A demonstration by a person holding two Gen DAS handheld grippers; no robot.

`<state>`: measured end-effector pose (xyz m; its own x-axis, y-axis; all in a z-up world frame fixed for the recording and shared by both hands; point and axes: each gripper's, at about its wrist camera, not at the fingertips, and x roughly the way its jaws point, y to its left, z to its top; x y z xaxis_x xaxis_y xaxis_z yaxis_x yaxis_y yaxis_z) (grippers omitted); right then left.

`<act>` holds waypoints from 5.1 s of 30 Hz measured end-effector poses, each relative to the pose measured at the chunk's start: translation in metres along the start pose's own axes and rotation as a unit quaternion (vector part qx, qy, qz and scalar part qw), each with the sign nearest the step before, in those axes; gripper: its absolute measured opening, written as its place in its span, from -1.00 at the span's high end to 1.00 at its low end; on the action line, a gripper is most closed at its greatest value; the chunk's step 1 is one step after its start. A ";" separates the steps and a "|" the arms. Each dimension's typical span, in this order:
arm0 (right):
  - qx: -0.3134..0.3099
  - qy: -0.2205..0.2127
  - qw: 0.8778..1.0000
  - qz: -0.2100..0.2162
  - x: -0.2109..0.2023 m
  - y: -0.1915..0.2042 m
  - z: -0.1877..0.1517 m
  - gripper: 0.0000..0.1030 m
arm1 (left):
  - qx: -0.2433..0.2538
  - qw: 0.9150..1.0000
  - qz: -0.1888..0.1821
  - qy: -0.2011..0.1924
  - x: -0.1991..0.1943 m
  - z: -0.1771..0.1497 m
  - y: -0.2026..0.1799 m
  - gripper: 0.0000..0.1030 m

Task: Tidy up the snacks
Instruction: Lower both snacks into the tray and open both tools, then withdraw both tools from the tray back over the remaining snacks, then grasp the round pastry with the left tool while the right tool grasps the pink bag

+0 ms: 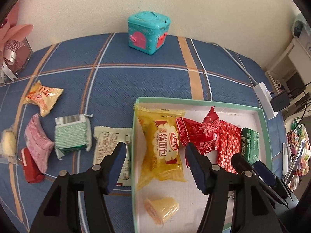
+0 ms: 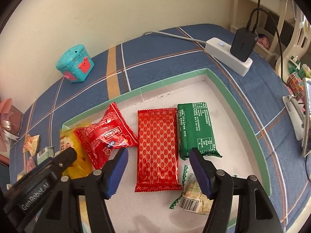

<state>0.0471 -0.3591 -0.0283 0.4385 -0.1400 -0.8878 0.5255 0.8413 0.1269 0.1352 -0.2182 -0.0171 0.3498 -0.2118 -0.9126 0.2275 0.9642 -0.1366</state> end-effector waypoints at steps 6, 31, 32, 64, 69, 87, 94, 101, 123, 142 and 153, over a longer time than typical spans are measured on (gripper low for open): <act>-0.014 0.002 1.000 -0.008 -0.018 0.005 0.001 -0.38 | 0.007 1.000 0.006 -0.004 -0.018 0.002 0.004 -0.38; -0.052 -0.021 0.998 -0.007 -0.064 0.020 -0.012 -0.76 | -0.021 0.998 0.047 -0.037 -0.069 -0.030 0.053 -0.51; -0.054 -0.021 0.998 -0.007 -0.064 0.022 -0.013 -0.76 | -0.025 0.998 0.048 -0.039 -0.071 -0.031 0.056 -0.52; -0.140 -0.005 0.990 0.028 -0.063 0.094 -0.045 -1.00 | -0.100 0.989 0.089 -0.060 -0.096 -0.045 0.148 -0.85; -0.159 0.005 0.986 0.040 -0.058 0.115 -0.054 -1.00 | -0.119 0.985 0.110 -0.057 -0.096 -0.049 0.172 -0.85; -0.211 0.030 0.973 0.087 -0.034 0.186 -0.082 -1.00 | -0.202 0.970 0.123 -0.054 -0.101 -0.063 0.247 -0.85; -0.245 0.021 0.964 0.103 -0.033 0.214 -0.091 -1.00 | -0.237 0.963 0.117 -0.054 -0.103 -0.067 0.280 -0.85; -0.264 0.025 0.958 0.108 -0.027 0.236 -0.091 -1.00 | -0.249 0.960 0.122 -0.047 -0.097 -0.064 0.303 -0.85; -0.358 0.027 0.931 0.067 0.027 0.331 -0.082 -0.65 | -0.266 0.959 0.090 -0.031 -0.045 -0.043 0.336 -0.83; -0.360 0.042 0.929 0.079 0.052 0.353 -0.089 0.06 | -0.285 0.956 0.069 -0.015 -0.020 -0.041 0.348 -0.24; -0.345 0.039 0.934 0.088 0.041 0.344 -0.088 0.27 | -0.276 0.958 0.070 -0.027 -0.037 -0.043 0.345 -0.12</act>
<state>0.1819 -0.0300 -0.0598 0.4044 0.0472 -0.9134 -0.1561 0.9876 -0.0181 0.1620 0.1293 -0.0464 0.3921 -0.0678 -0.9174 -0.3359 0.9179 -0.2114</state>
